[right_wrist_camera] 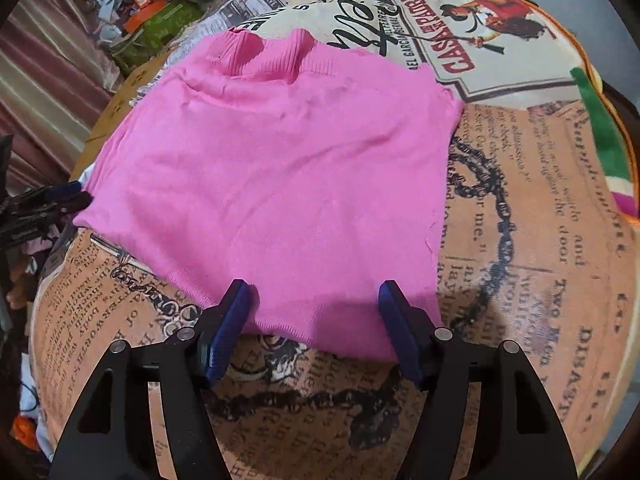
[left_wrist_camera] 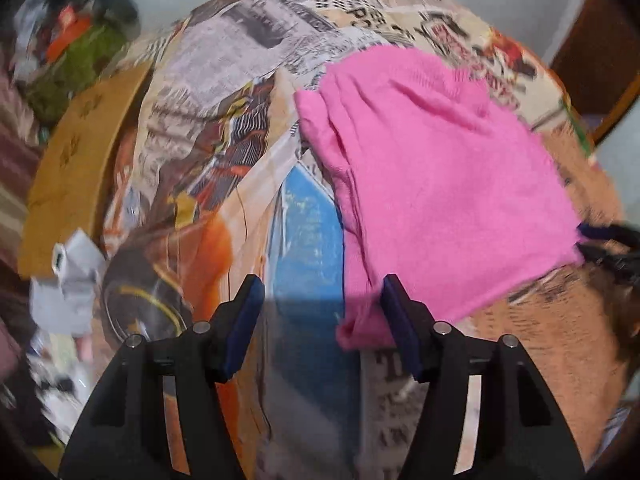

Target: Fold small clothes

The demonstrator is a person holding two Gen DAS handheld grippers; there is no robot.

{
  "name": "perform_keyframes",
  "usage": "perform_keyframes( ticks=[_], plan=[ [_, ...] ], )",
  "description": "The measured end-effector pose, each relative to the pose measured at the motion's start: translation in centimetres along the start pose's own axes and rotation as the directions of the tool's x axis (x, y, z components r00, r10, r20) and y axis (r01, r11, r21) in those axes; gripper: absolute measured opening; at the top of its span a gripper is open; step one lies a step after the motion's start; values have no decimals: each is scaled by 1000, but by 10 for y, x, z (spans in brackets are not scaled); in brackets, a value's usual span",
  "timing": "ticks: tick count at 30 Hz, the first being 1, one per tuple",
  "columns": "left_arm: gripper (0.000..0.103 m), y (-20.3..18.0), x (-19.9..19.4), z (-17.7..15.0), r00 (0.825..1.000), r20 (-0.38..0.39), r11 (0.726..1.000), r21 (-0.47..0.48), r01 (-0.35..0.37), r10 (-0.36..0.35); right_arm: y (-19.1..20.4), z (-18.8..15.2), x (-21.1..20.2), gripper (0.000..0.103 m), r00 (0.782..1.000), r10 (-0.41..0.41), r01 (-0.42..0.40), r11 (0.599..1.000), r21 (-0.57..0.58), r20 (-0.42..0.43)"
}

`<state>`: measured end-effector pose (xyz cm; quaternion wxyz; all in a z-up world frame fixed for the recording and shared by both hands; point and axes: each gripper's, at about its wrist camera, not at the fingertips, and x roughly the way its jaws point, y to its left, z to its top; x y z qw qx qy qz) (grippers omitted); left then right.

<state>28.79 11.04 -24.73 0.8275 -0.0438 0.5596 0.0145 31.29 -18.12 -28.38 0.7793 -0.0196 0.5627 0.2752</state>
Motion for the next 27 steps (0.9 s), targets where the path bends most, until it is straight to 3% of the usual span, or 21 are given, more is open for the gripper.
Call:
perform_keyframes(
  ticks=[4,9,16,20,27],
  plan=[
    [62,7,-26,-5,993,31,987,-113,117,-115,14,2,-19,63,997,-13,16,999,-30,73],
    [62,-10,-35,-13,985,21,976,-133,170,-169,43,11,-21,63,991,12,-1,997,-78,134],
    [62,-20,-15,-26,950,-50,929,-231,288,-307,58,13,12,63,997,0,10,992,-123,82],
    [62,-17,-4,-26,937,-39,900,-297,321,-347,53,5,11,63,998,24,-16,992,-121,62],
    [62,-10,10,-15,936,23,868,-366,335,-351,54,1,11,65,998,33,-25,991,-133,60]
  ],
)
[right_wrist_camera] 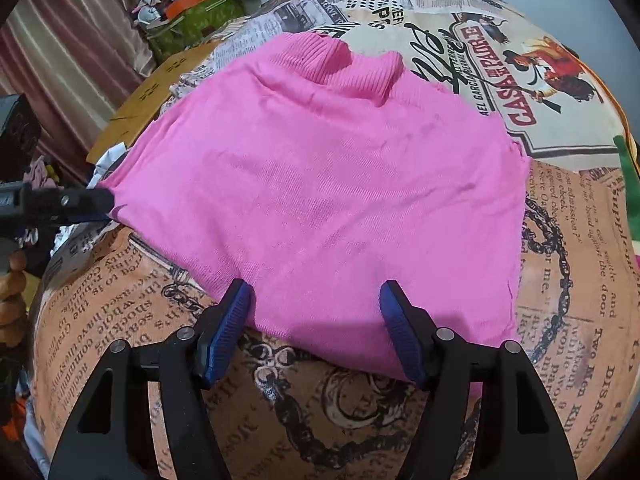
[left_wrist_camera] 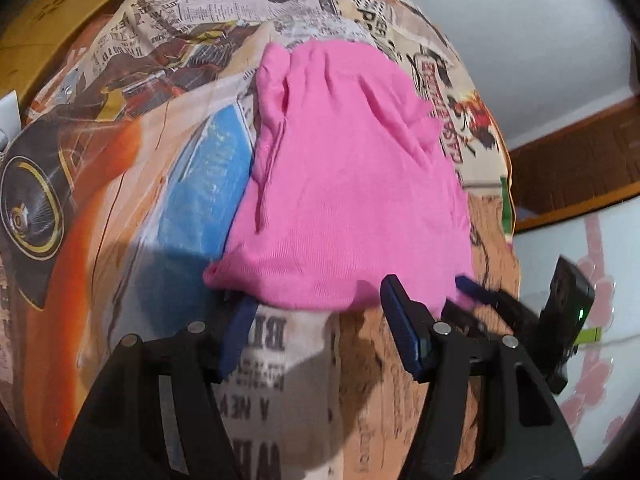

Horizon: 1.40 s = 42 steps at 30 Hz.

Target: Fold small clothes

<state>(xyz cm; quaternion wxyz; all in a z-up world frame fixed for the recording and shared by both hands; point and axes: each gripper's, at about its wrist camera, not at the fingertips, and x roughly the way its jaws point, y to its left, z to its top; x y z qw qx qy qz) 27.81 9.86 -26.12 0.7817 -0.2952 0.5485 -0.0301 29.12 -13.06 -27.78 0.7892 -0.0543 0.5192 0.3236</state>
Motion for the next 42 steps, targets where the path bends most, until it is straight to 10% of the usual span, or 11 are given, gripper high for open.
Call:
perform_keyframes(
  ticks=[6,13,20,26,37,42],
  plan=[
    [7,-8,7,8,989,56,990,41,-136,134,-1,-2,-1,65,1000,7,-7,1000,9,8],
    [5,-10,-18,11,965,193,980,54,-192,178,-5,-2,-6,65,999,38,-38,998,42,14],
    [4,-37,-71,8,882,400,929,160,-334,249,-32,-4,-25,63,998,46,-52,988,147,41],
    [4,-52,-85,3,847,464,901,201,-385,258,-40,-18,-13,63,1000,14,-12,989,149,-14],
    [4,-27,-75,2,895,365,941,117,-317,256,-40,-22,-17,63,1000,11,-8,994,107,-22],
    [4,13,-54,-6,955,205,973,35,-227,216,-38,-17,-22,63,998,-4,9,997,81,-64]
  ],
)
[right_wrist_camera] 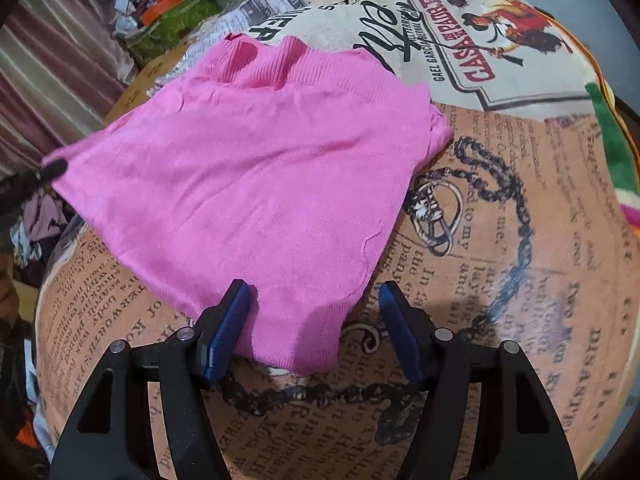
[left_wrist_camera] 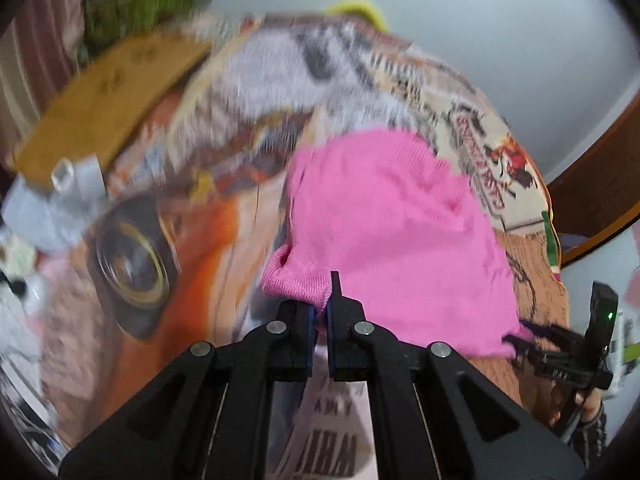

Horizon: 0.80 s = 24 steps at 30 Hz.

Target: Fold small clothes

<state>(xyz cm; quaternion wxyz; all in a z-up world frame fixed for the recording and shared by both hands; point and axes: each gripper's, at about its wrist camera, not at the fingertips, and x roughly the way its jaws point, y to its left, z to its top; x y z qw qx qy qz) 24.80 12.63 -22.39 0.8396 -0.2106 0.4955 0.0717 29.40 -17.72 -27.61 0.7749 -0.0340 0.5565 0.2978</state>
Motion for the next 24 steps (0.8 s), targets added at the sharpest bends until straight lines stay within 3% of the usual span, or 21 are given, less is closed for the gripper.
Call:
perform_keyframes(
  ticks=[5,11,14,18,21,24],
  plan=[
    [5,14,20,-14,997,-71,1000,-7,15,-16,23,23,-26,63,999,-40,42,995,-88,32],
    [5,17,26,-15,995,-84,999,4,54,-54,67,80,-39,64,996,22,-6,985,-174,91],
    [14,19,24,-13,995,-85,998,41,48,-45,97,118,-21,65,996,43,-23,970,-243,75],
    [61,30,12,-7,999,-44,997,81,1,3,123,155,5,65,998,43,-28,957,-288,46],
    [63,49,11,0,999,-51,998,65,5,-2,139,178,22,64,999,40,-26,943,-331,33],
    [63,70,19,2,991,-108,997,-18,76,-78,154,196,43,65,999,48,-45,934,-353,-1]
  ],
)
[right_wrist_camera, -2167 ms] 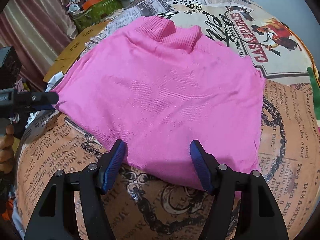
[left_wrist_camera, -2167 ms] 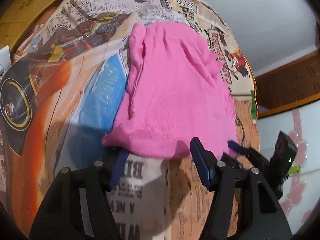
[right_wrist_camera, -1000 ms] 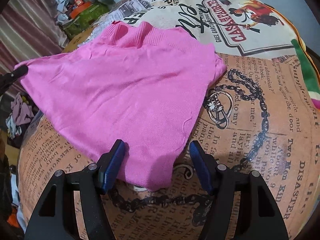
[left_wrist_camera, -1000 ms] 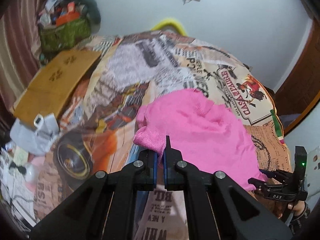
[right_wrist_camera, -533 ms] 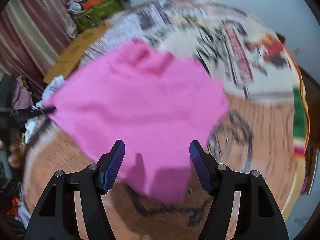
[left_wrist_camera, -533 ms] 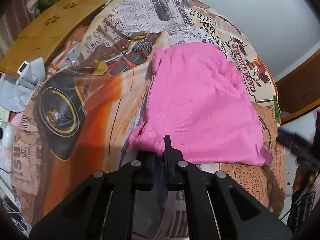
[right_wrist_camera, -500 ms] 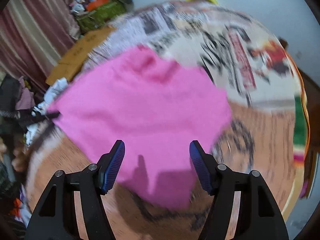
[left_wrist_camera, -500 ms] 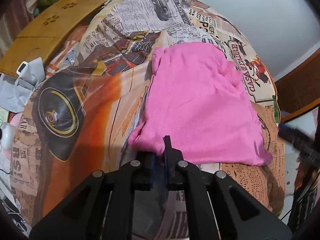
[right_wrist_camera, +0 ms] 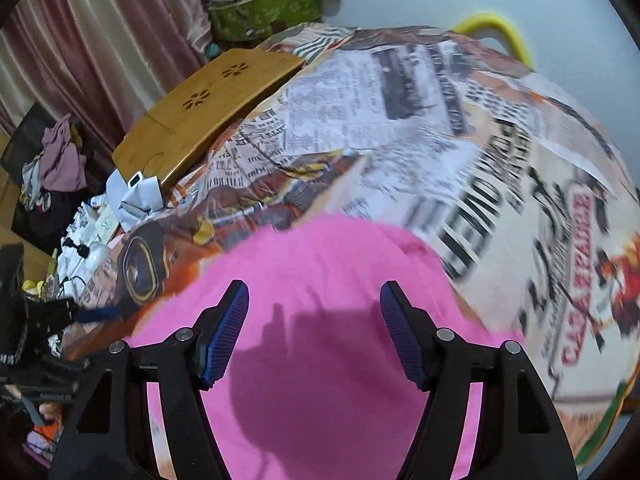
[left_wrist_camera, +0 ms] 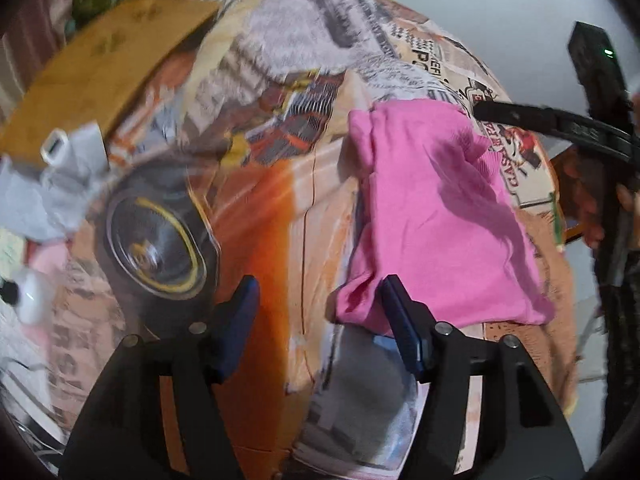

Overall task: Fold small clothes
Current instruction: 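Close the right tool on the opposite side edge of the cardigan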

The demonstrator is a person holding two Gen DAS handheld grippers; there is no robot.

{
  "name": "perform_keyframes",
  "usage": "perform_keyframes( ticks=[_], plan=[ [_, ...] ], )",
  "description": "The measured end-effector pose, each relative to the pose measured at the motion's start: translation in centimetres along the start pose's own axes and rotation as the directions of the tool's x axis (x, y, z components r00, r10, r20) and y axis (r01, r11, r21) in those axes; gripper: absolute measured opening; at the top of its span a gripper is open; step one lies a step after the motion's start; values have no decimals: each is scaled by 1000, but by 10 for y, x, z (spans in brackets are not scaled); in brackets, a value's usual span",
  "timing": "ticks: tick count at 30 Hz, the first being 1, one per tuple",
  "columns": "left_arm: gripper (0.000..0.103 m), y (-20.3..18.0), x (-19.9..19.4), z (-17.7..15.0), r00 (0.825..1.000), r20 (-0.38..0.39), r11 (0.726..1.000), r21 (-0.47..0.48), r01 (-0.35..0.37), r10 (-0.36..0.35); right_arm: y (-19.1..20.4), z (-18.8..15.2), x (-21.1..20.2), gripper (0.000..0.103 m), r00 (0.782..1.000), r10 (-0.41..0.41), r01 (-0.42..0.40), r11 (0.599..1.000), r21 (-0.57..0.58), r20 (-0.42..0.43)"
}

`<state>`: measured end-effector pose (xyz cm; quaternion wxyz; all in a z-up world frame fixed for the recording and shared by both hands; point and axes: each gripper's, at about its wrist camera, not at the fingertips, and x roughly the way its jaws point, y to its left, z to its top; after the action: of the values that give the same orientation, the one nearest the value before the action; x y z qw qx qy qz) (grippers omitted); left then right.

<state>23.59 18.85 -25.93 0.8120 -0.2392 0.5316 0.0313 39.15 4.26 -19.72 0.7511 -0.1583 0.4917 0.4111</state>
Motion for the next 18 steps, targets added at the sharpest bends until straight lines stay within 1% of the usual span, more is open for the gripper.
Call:
perform_keyframes(
  ticks=[1,3,8,10,11,14,15,16,18],
  plan=[
    [63,5,4,-1,1000,-16,1000,-20,19,-19,2,10,13,65,1000,3,-3,1000,-6,-20],
    [61,8,8,-3,999,-30,999,-29,36,-37,9,21,31,65,998,-12,10,1000,-30,-57],
    [54,-1,6,-5,998,-11,998,13,60,-60,20,38,73,64,987,-82,67,992,-109,-137],
    [48,-6,8,-5,998,-19,997,31,67,-66,21,39,90,65,978,-112,91,988,-125,-174],
    [46,-9,11,-5,997,-28,997,41,69,-68,23,39,96,65,976,-119,95,986,-134,-184],
    [42,-17,13,-6,999,-22,996,77,51,-49,26,32,105,67,973,-126,97,983,-158,-192],
    [37,-18,13,-6,999,-21,995,85,50,-48,27,29,107,67,974,-125,95,983,-157,-189],
    [31,-20,12,-6,999,-19,994,93,50,-49,26,27,108,64,974,-121,92,984,-155,-189],
    [23,-22,11,-7,999,-16,993,109,47,-46,28,24,111,56,975,-120,88,982,-169,-187]
  ],
)
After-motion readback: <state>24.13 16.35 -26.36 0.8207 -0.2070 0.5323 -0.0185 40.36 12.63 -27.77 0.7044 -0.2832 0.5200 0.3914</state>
